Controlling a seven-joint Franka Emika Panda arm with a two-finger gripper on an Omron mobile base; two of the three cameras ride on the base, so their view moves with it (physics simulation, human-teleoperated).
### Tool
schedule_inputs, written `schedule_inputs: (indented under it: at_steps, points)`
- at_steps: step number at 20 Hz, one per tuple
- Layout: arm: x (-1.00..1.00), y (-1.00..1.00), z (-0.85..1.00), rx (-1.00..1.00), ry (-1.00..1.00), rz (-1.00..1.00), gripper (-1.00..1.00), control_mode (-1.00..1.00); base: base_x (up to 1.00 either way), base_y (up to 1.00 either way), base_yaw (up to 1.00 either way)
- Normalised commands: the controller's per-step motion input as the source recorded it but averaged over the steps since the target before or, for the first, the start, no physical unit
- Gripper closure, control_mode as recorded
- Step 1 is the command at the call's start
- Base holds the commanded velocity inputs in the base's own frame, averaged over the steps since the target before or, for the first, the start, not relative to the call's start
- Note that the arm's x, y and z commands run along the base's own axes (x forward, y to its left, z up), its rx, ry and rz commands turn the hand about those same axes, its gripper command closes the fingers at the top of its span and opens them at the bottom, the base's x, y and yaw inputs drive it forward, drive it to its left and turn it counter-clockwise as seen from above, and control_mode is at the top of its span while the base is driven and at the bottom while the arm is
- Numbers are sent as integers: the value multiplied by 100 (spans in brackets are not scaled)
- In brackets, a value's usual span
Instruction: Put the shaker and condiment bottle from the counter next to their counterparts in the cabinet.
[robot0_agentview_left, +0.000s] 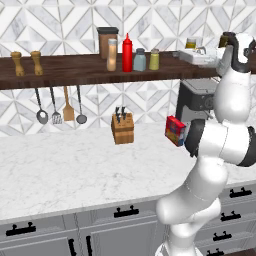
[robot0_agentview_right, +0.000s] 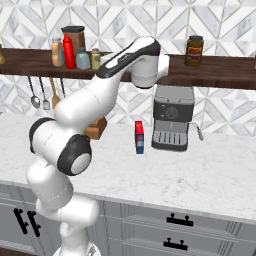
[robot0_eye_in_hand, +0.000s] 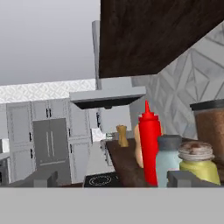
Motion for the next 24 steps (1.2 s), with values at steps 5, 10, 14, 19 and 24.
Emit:
schedule_inputs:
  at_steps: [5,10,14,19,24]
  points:
    - [-96,-19,0,5,-16,0,-100,-100,0,0,0]
    - [-100,-1,0,0,-32,0,-100,-100,0,0,0]
    - [-96,0,0,0,-32,0,-100,-100,0,0,0]
    - [-72,0,0,0,-14,0,-100,-100,0,0,0]
    - [-83,0,-7,5,0,-14,-100,-100,0,0,0]
